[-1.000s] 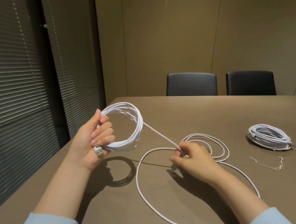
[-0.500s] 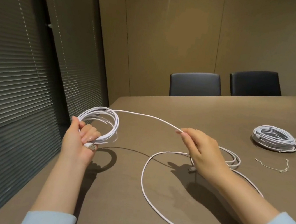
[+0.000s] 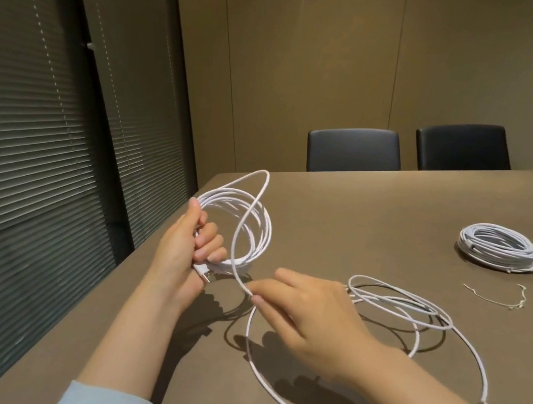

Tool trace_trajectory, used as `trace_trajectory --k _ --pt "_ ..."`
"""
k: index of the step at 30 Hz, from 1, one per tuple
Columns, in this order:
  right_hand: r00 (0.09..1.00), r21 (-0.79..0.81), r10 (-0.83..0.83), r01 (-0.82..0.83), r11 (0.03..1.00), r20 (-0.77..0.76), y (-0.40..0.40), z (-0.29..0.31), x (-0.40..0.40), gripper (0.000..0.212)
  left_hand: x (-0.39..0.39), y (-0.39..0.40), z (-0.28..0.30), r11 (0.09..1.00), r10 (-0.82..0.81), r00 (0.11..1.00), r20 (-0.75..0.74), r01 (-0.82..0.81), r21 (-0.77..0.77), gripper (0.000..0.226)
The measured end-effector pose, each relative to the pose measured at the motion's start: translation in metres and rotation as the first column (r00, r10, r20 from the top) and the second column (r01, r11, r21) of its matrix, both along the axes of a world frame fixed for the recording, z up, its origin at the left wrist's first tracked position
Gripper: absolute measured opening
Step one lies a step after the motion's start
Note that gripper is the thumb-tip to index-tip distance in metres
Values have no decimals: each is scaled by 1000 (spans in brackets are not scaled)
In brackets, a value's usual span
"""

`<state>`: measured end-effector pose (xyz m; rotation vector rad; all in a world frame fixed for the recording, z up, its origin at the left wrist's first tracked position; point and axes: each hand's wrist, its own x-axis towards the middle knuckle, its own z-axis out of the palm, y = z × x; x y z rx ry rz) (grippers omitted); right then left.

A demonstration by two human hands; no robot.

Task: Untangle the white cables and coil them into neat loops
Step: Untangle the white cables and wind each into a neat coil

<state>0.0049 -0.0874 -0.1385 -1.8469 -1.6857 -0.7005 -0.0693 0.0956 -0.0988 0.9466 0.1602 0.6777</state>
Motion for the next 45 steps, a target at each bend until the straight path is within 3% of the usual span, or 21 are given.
trace_trajectory --k 3,7,10,13,17,20,22,24,26,30,32,36,40,42,44,45 --pt "977 39 -45 55 998 -207 2 -6 0 24 -3 0 7 987 -52 993 106 67 -146 41" --pt "871 110 -152 227 968 -467 7 -8 10 9 -11 14 10 957 54 984 168 -4 -288 42" --pt "807 99 -248 353 930 -536 6 -4 21 3 -16 21 8 928 96 978 184 -21 -371 42" --pt "846 43 -297 351 935 -442 2 -1 25 7 -17 22 7 915 93 976 198 -5 -403 42" --pt "926 -112 -264 242 964 -270 -3 3 15 14 -11 16 7 960 170 981 94 -143 -240 41" --pt "979 -78 -123 111 991 -164 -4 7 3 22 -7 8 5 969 243 970 -11 -242 44 38" --pt "994 10 -45 46 999 -97 -4 8 -1 20 -4 1 3 929 272 959 -76 -241 281 36" --pt "998 115 -13 21 993 -69 -4 10 -2 16 -3 -8 2 850 276 949 -153 -167 499 33" --pt "995 210 10 10 978 -96 -5 13 0 12 -2 -21 3 805 191 956 -223 -22 592 31" --pt "952 321 150 -60 945 -265 -6 20 5 9 0 -42 2 742 12 937 -348 225 632 37" --pt "913 367 179 -35 930 -367 -6 22 9 8 1 -51 1 776 -166 911 -377 357 521 38" --pt "793 405 164 112 907 -586 -8 25 14 26 3 -61 1 826 -492 794 -356 555 96 34" --pt "647 279 52 254 926 -760 -8 23 25 39 5 -52 0 738 -673 695 -253 653 -170 33" --pt "440 259 173 144 955 -881 -7 23 28 38 5 -48 0 700 -714 666 -216 686 -198 34" --pt "121 301 295 34 953 -948 -6 23 27 38 5 -46 1 683 -730 654 -198 697 -217 33" --pt "15 302 302 6 953 -953 -7 24 26 40 5 -45 2 687 -726 658 -197 692 -221 32"
